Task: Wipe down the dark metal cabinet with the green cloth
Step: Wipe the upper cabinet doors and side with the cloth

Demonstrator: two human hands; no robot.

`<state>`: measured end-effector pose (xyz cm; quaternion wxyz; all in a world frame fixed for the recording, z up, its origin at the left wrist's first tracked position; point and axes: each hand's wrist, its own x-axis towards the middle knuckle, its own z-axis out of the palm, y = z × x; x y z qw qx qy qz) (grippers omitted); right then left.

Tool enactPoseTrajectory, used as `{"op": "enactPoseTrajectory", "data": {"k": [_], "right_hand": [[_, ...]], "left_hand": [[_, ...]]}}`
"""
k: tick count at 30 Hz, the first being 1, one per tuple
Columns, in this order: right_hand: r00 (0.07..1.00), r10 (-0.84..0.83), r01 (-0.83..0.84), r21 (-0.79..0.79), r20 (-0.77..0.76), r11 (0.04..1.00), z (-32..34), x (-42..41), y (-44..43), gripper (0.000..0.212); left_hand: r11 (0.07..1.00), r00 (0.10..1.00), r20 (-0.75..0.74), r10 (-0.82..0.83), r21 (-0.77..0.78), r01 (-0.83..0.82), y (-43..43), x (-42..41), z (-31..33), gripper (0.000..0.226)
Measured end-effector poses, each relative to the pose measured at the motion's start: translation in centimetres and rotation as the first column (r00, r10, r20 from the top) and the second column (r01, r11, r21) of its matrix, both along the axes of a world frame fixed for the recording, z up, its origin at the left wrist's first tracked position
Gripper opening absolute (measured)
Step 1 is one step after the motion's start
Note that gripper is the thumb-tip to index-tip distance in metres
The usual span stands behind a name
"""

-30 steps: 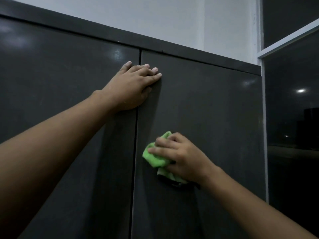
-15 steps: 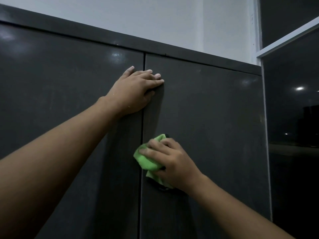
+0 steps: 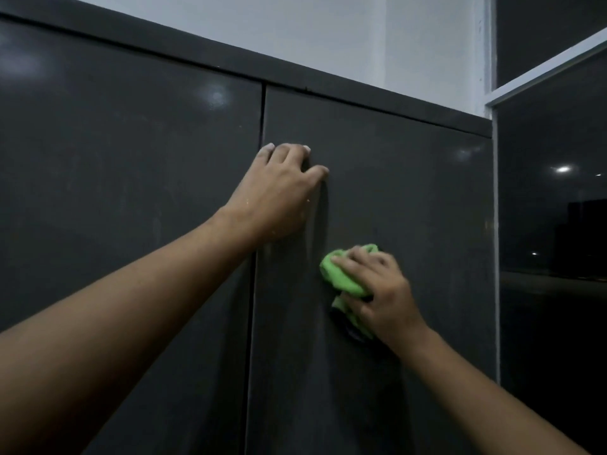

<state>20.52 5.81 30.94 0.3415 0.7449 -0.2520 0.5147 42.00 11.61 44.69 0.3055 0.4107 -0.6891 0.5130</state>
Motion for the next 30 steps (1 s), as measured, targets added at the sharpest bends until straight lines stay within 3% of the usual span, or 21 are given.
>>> {"op": "enactPoseTrajectory", "data": {"k": [5,8,10,12,14,16,20,24,27,30], "right_hand": [[0.919,0.005,0.0,0.012,-0.394,1.0,-5.3,-4.1,-0.7,0.052],[0.866,-0.071,0.068,-0.023,-0.495,0.997,-4.6,-7.7,-0.9,0.052],[0.927,-0.085,0.075,-0.04,-0.364,0.996,-2.7,-10.3,-0.9,0.053],[0.999,-0.051,0.051,-0.009,-0.006,0.999,-0.1,-12.5,-0.4,0.046],[0.944,-0.072,0.06,0.047,0.322,0.997,3.1,-14.6,-0.1,0.042],[0.911,-0.135,0.108,0.09,0.391,0.99,6.0,-16.4,-0.6,0.043],[0.941,-0.172,0.14,0.126,0.293,0.982,7.9,-17.6,-2.5,0.046],[0.965,-0.131,0.108,0.112,0.226,0.988,4.2,-16.5,-3.6,0.052],[0.995,-0.054,0.062,0.08,-0.09,0.995,-0.6,-16.3,-3.9,0.057],[0.921,-0.028,0.038,0.018,-0.388,0.999,-4.8,-17.3,-4.1,0.059]], "left_hand": [[0.999,0.999,0.001,-0.033,0.042,0.033,-0.7,-3.2,-0.9,0.053],[0.998,0.999,-0.005,-0.052,0.047,0.052,-1.1,-5.2,-0.8,0.052],[0.998,0.999,0.018,-0.051,0.042,0.05,-1.5,-6.4,-0.9,0.053],[0.998,0.998,0.043,-0.05,0.044,0.048,-2.0,-7.5,-1.0,0.054],[0.998,0.998,0.053,-0.045,0.049,0.043,-2.5,-8.8,-1.2,0.054],[0.998,0.998,0.049,-0.034,0.056,0.031,-2.9,-10.2,-1.2,0.055],[0.998,0.999,0.033,-0.024,0.065,0.022,-3.4,-13.0,-1.0,0.055],[0.999,0.999,-0.009,-0.033,0.029,0.034,-4.1,-14.6,-1.2,0.052],[1.0,1.0,-0.015,0.004,0.028,-0.003,-4.7,-15.6,-1.5,0.057],[0.999,0.999,0.01,0.035,0.031,-0.035,-5.3,-16.3,-1.7,0.062]]}}
